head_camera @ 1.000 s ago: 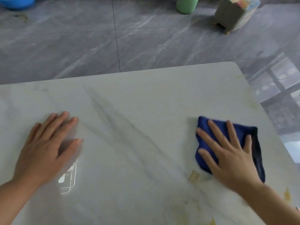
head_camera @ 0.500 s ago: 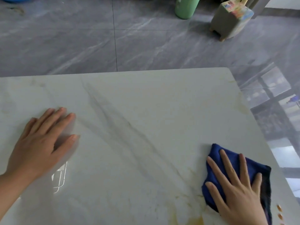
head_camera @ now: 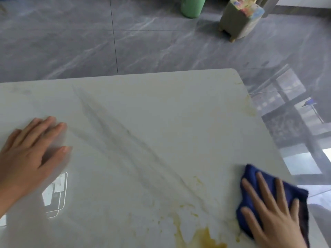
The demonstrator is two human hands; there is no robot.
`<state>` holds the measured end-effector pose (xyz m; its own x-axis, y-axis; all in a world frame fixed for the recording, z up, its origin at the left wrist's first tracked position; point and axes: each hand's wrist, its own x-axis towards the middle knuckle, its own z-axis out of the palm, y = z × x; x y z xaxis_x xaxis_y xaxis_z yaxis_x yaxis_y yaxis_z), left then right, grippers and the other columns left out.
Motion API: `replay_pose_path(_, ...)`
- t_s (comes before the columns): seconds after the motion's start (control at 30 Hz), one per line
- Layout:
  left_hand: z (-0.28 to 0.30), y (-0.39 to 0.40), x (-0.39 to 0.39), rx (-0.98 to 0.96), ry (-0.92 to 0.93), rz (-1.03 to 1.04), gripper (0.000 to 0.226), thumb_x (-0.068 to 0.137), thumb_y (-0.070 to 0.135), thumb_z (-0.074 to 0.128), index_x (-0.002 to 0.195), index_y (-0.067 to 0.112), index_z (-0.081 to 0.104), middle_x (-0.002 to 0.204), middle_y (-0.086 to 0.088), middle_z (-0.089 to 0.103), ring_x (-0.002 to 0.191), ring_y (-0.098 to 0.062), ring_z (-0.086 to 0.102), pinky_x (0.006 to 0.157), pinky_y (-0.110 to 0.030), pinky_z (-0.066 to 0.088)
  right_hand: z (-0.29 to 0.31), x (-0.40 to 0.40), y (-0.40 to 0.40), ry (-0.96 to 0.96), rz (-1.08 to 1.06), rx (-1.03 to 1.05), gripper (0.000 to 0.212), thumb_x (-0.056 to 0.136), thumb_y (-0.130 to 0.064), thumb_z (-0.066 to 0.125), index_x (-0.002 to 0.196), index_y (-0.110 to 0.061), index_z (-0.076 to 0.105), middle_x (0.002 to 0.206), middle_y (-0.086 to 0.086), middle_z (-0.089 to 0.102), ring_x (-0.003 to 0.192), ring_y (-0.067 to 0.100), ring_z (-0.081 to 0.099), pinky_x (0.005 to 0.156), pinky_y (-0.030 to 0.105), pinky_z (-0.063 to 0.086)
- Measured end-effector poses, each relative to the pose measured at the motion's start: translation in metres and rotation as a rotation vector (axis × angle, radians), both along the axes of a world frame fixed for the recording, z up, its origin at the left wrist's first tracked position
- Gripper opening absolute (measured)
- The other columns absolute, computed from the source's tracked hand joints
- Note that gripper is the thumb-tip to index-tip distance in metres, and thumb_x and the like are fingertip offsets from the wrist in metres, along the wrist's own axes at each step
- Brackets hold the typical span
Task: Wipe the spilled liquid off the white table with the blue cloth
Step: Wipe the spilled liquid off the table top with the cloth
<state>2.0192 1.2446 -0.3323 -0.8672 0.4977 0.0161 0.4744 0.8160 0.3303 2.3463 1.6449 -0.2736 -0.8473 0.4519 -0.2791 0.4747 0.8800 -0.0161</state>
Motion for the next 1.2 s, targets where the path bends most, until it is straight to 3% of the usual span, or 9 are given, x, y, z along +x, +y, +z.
replay_pose_path(0.1,0.007,0.006,0.004,-0.003,0.029,-0.006,0.064,0.086,0.062,0.024,0.137,0.026,0.04,0.15,0.0,0.032,0.139,-0.028,0.027,0.11,-0.058,0.023,-0.002,0.0,-0.042,0.019,0.225,0.009,0.059,0.09,-0.064,0.007,0.145,-0.044,0.008,0.157,-0.01,-0.001,0.144,0.03,0.001,0.087,0.066,0.029)
replay_pose_path(0.23,0.019,0.015,0.011,-0.034,0.071,0.017,0.064,0.082,0.055,0.03,0.134,0.022,0.045,0.147,-0.007,0.037,0.137,-0.03,0.029,0.111,-0.053,0.023,0.0,-0.051,-0.049,-0.028,0.274,-0.048,0.057,0.091,-0.062,0.009,0.139,-0.041,0.03,0.152,-0.006,0.027,0.138,0.036,0.019,0.091,0.071,0.03)
replay_pose_path(0.37,0.025,0.017,0.014,-0.074,0.067,0.034,0.065,0.08,0.056,0.029,0.136,0.025,0.042,0.149,-0.003,0.035,0.138,-0.025,0.026,0.111,-0.044,0.017,-0.011,-0.087,-0.016,0.029,0.104,0.006,0.053,0.076,-0.071,-0.013,0.128,-0.063,-0.023,0.144,-0.027,-0.025,0.138,0.017,-0.028,0.11,0.062,-0.001)
replay_pose_path(0.43,0.025,0.017,0.014,-0.079,0.076,0.033,0.064,0.081,0.056,0.03,0.136,0.025,0.042,0.149,-0.003,0.035,0.138,-0.024,0.025,0.111,-0.045,0.017,-0.016,-0.088,-0.012,0.04,0.04,0.008,0.051,0.075,-0.071,-0.014,0.125,-0.064,-0.026,0.141,-0.029,-0.029,0.136,0.013,-0.032,0.111,0.06,-0.005)
replay_pose_path(0.63,0.024,0.018,0.015,-0.104,0.092,0.027,0.065,0.082,0.056,0.029,0.137,0.025,0.04,0.149,-0.003,0.034,0.139,-0.025,0.025,0.111,-0.045,0.018,-0.01,-0.12,-0.048,-0.014,0.073,-0.05,0.063,0.078,-0.067,-0.012,0.139,-0.052,-0.012,0.151,-0.018,-0.021,0.139,0.027,-0.028,0.107,0.065,-0.007)
replay_pose_path(0.77,0.024,0.017,0.015,-0.103,0.088,0.032,0.065,0.082,0.058,0.028,0.137,0.025,0.04,0.149,-0.002,0.034,0.139,-0.025,0.025,0.111,-0.045,0.018,-0.001,-0.12,-0.118,0.024,0.365,-0.088,0.057,0.085,-0.06,0.023,0.139,-0.042,0.034,0.153,-0.006,0.025,0.139,0.045,0.013,0.096,0.077,0.015)
replay_pose_path(0.83,0.023,0.018,0.014,-0.097,0.084,0.031,0.065,0.081,0.057,0.029,0.136,0.024,0.041,0.149,-0.003,0.035,0.138,-0.025,0.025,0.11,-0.039,0.016,-0.001,-0.101,-0.147,0.035,0.494,-0.123,0.056,0.081,-0.061,0.036,0.133,-0.041,0.043,0.149,-0.005,0.036,0.134,0.047,0.027,0.09,0.079,0.023)
replay_pose_path(1.0,0.022,0.016,0.013,-0.114,0.083,0.038,0.065,0.081,0.057,0.029,0.137,0.026,0.041,0.149,-0.002,0.034,0.138,-0.025,0.026,0.109,-0.037,0.014,-0.004,-0.085,-0.175,-0.004,0.637,-0.18,0.056,0.08,-0.067,0.028,0.132,-0.049,0.038,0.148,-0.011,0.036,0.134,0.042,0.03,0.091,0.076,0.029)
replay_pose_path(1.2,0.024,0.016,0.013,-0.124,0.068,0.043,0.065,0.082,0.058,0.027,0.138,0.028,0.037,0.151,0.0,0.03,0.14,-0.02,0.02,0.11,-0.036,0.011,-0.007,-0.128,-0.128,0.096,0.498,-0.082,0.057,0.085,-0.067,0.016,0.139,-0.049,0.023,0.155,-0.013,0.017,0.143,0.037,0.004,0.099,0.074,0.007)
